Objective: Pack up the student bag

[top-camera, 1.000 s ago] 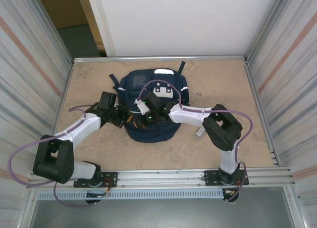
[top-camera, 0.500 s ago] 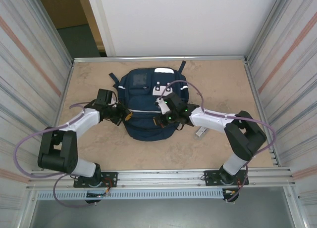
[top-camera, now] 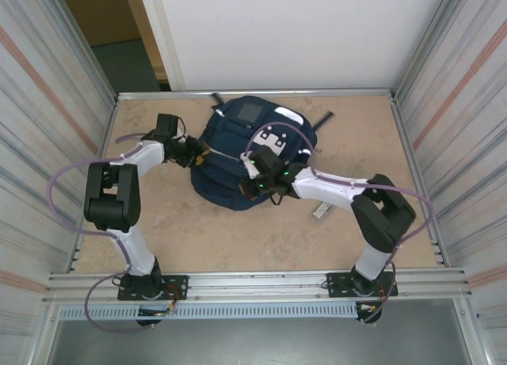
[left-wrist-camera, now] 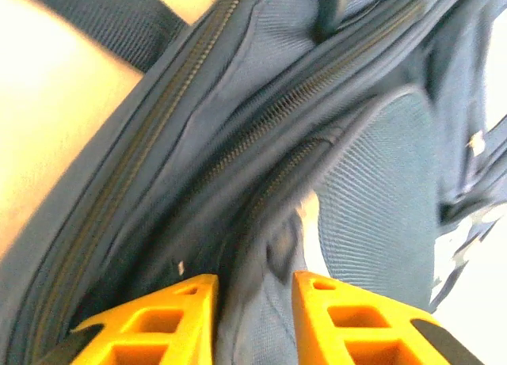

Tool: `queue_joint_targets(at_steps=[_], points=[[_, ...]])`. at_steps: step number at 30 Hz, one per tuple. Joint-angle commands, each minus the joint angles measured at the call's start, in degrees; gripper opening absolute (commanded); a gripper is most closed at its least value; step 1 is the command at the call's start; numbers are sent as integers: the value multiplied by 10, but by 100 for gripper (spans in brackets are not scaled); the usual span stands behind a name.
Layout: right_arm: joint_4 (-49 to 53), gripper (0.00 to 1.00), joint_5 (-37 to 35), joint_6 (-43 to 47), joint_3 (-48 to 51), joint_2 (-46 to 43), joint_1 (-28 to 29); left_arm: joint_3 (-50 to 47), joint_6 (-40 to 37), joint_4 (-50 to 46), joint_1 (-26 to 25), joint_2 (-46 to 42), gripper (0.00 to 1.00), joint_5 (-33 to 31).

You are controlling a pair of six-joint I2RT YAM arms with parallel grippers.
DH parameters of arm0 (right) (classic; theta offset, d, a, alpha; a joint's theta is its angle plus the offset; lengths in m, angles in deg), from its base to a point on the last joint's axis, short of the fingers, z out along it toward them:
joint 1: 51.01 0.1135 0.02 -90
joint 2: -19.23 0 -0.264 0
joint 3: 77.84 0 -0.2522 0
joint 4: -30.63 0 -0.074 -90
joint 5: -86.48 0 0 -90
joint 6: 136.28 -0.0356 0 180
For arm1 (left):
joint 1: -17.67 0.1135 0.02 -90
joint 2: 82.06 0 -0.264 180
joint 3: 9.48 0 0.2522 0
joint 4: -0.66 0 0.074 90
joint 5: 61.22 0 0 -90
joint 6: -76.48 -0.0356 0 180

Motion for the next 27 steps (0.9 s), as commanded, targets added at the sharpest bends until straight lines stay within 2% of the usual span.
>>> queue_joint_targets(at_steps=[1,5,10,12,17,22,27], points=[[-14,0,50,-6,-88,63,25,7,-11,-30,6,-57,35,-44],[-1,0,68,-3,-174,122,38,-64,-18,-66,8,-145,40,-100],[-39,0,104,-14,-182,138,45,-156,25,-60,4,-214,42,-105],[-56,0,122,-33,-177,140,49,-189,53,-30,-6,-229,43,-98],[-90,0,129,-35,-160,137,68,-187,70,-8,-37,-211,44,-117],[-83,0,120,-40,-152,137,73,-186,100,5,-42,-194,43,-116],[-78,0,103,-41,-132,134,72,-185,130,-38,-48,-226,43,-144]])
